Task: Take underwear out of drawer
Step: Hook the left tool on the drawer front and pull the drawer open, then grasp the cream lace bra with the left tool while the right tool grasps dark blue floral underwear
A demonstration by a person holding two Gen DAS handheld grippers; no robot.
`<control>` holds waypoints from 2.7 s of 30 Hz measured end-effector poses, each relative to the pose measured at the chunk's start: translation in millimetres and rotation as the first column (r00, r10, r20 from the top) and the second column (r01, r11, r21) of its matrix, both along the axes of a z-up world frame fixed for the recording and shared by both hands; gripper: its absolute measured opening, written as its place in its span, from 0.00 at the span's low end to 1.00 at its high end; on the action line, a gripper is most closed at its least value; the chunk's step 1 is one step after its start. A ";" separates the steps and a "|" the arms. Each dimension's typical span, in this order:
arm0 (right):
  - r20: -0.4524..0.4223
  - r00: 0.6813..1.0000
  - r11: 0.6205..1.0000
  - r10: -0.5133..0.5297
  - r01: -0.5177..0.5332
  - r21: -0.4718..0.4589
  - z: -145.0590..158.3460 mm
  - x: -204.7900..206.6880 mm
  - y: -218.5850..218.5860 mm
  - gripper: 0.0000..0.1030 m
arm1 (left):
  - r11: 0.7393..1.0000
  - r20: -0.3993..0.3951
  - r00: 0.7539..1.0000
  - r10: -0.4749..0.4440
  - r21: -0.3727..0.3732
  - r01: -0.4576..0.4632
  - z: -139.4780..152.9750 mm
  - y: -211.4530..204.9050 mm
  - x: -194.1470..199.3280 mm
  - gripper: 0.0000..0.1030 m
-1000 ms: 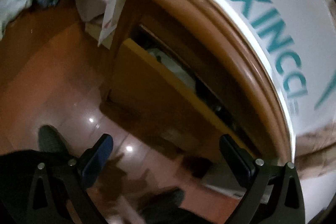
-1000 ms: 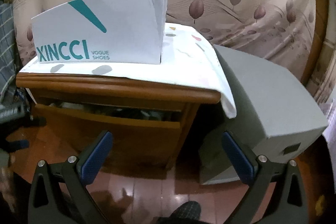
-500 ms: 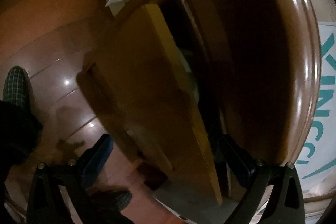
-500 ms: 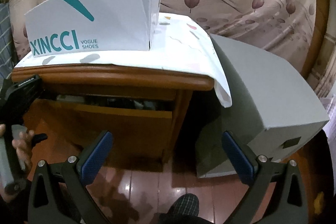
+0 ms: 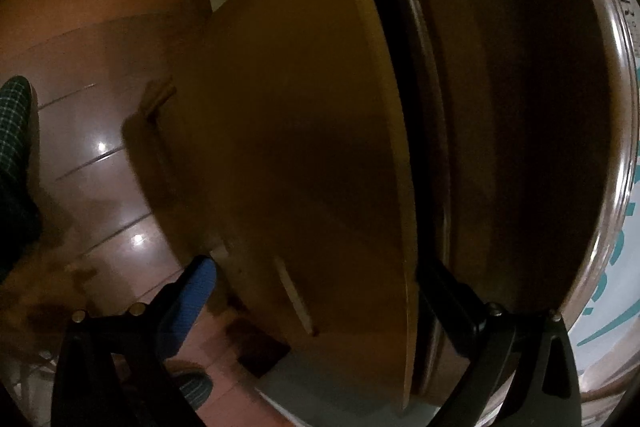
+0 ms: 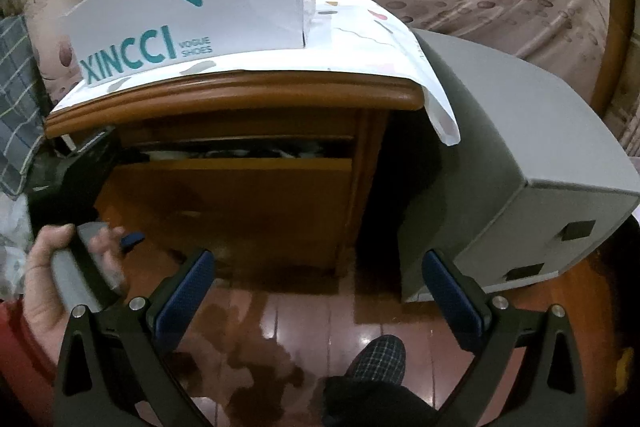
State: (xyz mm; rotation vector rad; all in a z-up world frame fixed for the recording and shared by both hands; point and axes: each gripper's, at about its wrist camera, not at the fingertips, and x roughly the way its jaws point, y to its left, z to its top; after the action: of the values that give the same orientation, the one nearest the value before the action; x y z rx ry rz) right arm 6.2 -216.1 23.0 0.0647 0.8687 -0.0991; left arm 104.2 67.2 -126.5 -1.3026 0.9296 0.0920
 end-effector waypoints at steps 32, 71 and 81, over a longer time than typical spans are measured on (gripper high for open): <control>0.050 0.998 0.998 -0.043 0.042 0.036 5.4 7.2 -1.5 1.00 | 0.988 -0.220 0.976 0.007 0.153 0.027 21.3 8.5 -33.9 1.00; -0.069 0.997 1.000 0.024 -0.023 0.011 -16.4 20.0 20.7 1.00 | 0.799 -0.353 0.921 -0.165 0.500 0.335 82.9 10.5 -78.7 0.99; -0.180 0.979 0.995 0.093 -0.083 0.062 -26.0 26.1 28.6 1.00 | 0.401 -0.272 0.852 -0.447 0.790 0.463 160.3 -24.3 -82.5 0.99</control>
State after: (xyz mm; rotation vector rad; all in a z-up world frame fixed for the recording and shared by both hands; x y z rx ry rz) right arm 32.4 -187.5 -3.0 0.0683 1.0562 0.0021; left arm 21.7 43.0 33.7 -0.0935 1.0333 0.1008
